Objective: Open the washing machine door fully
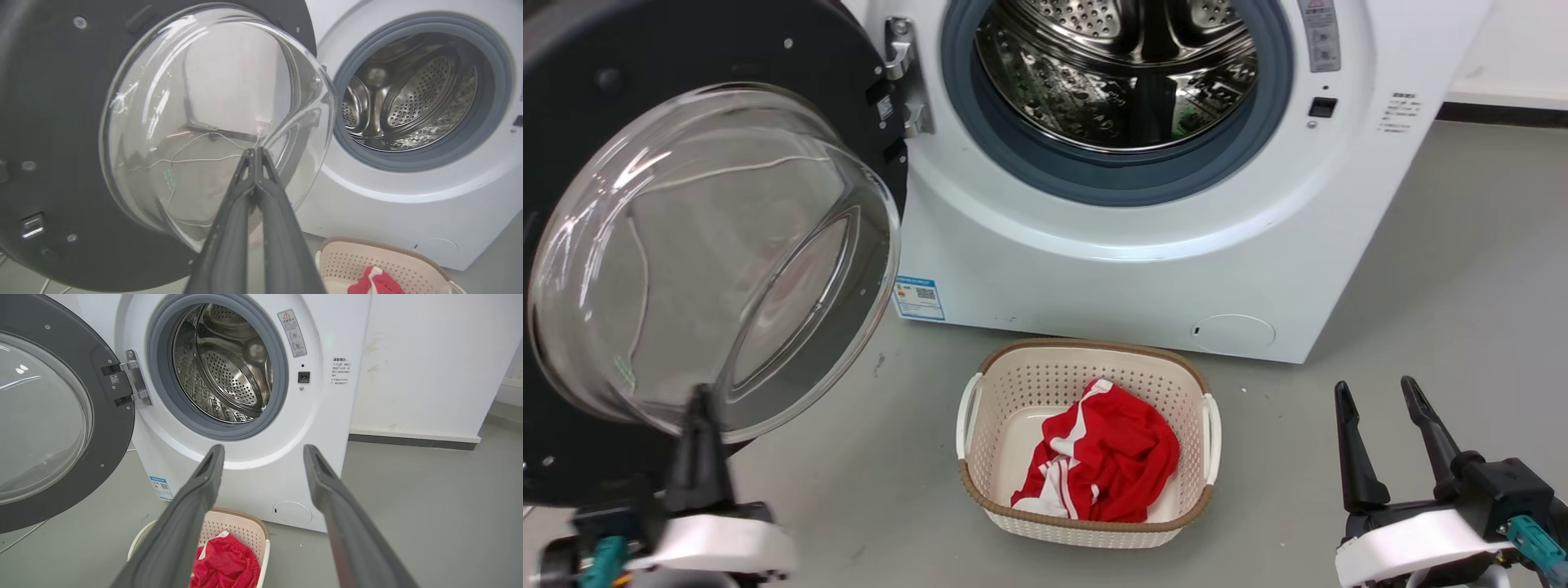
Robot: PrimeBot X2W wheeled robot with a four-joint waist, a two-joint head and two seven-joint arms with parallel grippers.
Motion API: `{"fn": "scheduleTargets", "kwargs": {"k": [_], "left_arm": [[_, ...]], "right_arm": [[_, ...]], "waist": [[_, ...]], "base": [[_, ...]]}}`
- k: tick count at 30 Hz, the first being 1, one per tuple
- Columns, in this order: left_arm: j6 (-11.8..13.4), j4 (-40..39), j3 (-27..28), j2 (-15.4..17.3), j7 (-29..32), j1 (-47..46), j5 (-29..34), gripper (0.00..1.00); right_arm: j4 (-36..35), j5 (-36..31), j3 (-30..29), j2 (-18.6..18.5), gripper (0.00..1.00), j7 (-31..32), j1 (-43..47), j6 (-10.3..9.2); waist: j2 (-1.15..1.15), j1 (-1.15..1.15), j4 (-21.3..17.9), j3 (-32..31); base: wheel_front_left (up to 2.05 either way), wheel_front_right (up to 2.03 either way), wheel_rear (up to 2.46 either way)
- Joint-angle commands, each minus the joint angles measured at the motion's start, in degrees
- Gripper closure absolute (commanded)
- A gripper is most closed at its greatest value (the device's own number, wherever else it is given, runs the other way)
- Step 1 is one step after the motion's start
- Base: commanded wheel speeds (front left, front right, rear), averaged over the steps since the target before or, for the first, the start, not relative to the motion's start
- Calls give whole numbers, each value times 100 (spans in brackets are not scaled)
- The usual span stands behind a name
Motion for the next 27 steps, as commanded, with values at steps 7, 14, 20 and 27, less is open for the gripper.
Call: {"fn": "scheduleTargets", "kwargs": {"k": [7, 14, 20, 27], "left_arm": [[-315, 455, -531, -327, -35, -489, 161, 81], [-494, 702, -548, -650, -34, -825, 333, 0], [-606, 747, -387, -937, -31, -902, 621, 0], [-700, 776, -239, -1137, -32, -727, 1072, 0]], "right_arm": [[-22, -39, 28, 11, 0, 21, -33, -4], [-42, -64, 81, 11, 0, 55, -72, -4], [-59, -70, 108, 11, 0, 59, -69, -4], [-51, -9, 131, 11, 0, 35, -48, -4]], "waist": [[0, 0, -353, -58], [0, 0, -663, -68], [0, 0, -878, -73], [0, 0, -1010, -94]], "base": [[0, 0, 0], [0, 0, 0], [0, 0, 0], [0, 0, 0]]}}
